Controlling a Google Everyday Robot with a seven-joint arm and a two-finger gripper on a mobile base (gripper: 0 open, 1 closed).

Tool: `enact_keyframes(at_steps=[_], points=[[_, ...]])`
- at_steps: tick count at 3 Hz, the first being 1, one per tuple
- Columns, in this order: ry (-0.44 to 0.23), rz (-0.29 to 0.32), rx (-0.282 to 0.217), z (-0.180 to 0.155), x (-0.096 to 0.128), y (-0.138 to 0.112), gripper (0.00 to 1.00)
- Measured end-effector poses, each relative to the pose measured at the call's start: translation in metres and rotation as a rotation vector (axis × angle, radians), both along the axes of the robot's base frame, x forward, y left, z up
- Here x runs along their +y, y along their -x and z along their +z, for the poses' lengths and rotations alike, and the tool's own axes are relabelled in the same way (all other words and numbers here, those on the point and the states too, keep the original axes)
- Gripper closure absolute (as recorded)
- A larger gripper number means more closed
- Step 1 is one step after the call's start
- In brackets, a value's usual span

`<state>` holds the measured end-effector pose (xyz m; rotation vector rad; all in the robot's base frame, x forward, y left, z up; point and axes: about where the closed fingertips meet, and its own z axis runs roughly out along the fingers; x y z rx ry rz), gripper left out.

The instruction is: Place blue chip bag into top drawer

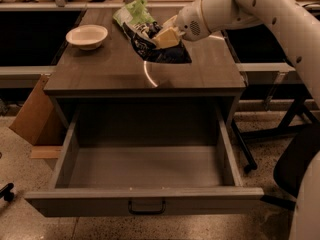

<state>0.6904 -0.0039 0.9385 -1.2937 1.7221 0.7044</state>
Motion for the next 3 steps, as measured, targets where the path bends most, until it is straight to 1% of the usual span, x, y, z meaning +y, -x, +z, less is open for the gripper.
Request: enact_keyframes(at_steps=[1,2,3], points=[[0.023,0.067,-0.003,0.0,-0.006,0.04,1.0],[0.119,0.106,0.018,-0.024,-0.007,0.087,1.0],[0.211,0.093,0.089,-0.077,-0.012,0.11,1.0]])
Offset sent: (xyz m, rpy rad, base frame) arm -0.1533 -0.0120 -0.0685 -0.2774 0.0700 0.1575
